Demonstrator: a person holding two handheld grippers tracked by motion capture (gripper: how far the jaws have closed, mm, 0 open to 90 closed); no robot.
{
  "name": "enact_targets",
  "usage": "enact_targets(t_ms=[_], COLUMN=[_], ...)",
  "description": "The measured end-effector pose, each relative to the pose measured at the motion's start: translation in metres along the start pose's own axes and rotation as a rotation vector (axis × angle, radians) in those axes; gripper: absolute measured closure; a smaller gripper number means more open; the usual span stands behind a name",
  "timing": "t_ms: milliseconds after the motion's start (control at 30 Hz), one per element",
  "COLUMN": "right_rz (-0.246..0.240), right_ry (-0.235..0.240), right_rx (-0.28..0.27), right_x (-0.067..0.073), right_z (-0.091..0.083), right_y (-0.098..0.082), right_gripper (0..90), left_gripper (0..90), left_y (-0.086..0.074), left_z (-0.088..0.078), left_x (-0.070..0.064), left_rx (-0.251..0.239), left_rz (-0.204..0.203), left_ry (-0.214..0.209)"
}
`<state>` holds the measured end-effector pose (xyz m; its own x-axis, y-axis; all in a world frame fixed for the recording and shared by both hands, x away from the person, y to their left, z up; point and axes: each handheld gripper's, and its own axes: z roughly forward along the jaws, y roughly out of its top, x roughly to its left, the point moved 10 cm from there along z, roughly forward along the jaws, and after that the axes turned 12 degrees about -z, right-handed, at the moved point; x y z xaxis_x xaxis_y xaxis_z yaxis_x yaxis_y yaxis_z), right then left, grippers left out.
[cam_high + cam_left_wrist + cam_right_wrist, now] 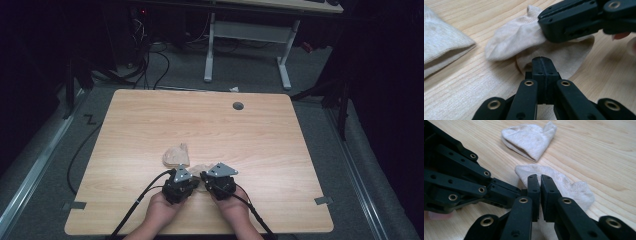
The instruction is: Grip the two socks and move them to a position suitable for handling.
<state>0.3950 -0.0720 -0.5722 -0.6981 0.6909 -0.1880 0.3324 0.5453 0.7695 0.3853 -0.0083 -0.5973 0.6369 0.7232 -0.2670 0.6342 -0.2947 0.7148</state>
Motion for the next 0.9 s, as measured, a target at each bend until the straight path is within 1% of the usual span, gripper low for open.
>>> enact_targets(t_ms=[33,67,133,200,267,333,400,433,567,667,733,767,833,900], right_rz=[0.0,0.007,0.005,0.016,0.022,0.032,0.043,0.043,0.063,0.068,0.077,0.077,0.084,0.081], right_ry=[-0.005,-0.012,-0.027,-0.047,-0.063,-0.078,-0.089,-0.089,-0.1,-0.114,-0.132,-0.132,-0.142,-0.154], right_rx=[-0.004,-0.005,-0.01,-0.012,0.001,0.014,0.037,0.037,0.07,0.066,0.047,0.047,0.036,0.025], right_x=[-0.001,-0.004,-0.009,-0.014,-0.02,-0.025,-0.03,-0.03,-0.034,-0.037,-0.04,-0.04,-0.041,-0.044], right_z=[-0.001,-0.004,-0.008,-0.015,-0.022,-0.028,-0.034,-0.034,-0.037,-0.042,-0.049,-0.049,-0.055,-0.062], right_y=[0.0,-0.001,-0.003,-0.008,-0.017,-0.028,-0.043,-0.043,-0.06,-0.061,-0.058,-0.058,-0.057,-0.056], right_gripper=[86.9,86.8,86.8,86.8,86.7,86.6,86.4,86.4,85.1,83.2,81.1,81.1,79.6,78.2], left_gripper=[90.0,90.0,90.0,90.0,90.0,90.0,90.0,90.0,90.0,90.0,90.0,90.0,90.0,90.0], left_y=[0.0,0.0,0.0,0.0,0.0,-0.001,-0.001,-0.001,-0.001,-0.001,-0.001,-0.001,-0.001,-0.001], left_z=[0.0,0.0,0.0,0.0,0.0,0.0,0.0,0.0,0.0,0.0,0.0,0.0,0.0,0.0], left_x=[0.0,-0.001,-0.001,-0.001,-0.001,-0.001,-0.001,-0.001,-0.002,-0.001,-0.001,-0.001,-0.001,-0.001], left_rx=[-0.003,-0.004,-0.003,-0.002,-0.003,-0.009,-0.012,-0.014,-0.018,-0.019,-0.019,-0.019,-0.019,-0.019], left_rz=[0.012,0.017,0.017,0.019,0.023,0.034,0.045,0.046,0.046,0.045,0.04,0.04,0.04,0.041], left_ry=[0.011,0.015,0.015,0.013,0.012,0.022,0.028,0.028,0.028,0.027,0.023,0.022,0.021,0.022])
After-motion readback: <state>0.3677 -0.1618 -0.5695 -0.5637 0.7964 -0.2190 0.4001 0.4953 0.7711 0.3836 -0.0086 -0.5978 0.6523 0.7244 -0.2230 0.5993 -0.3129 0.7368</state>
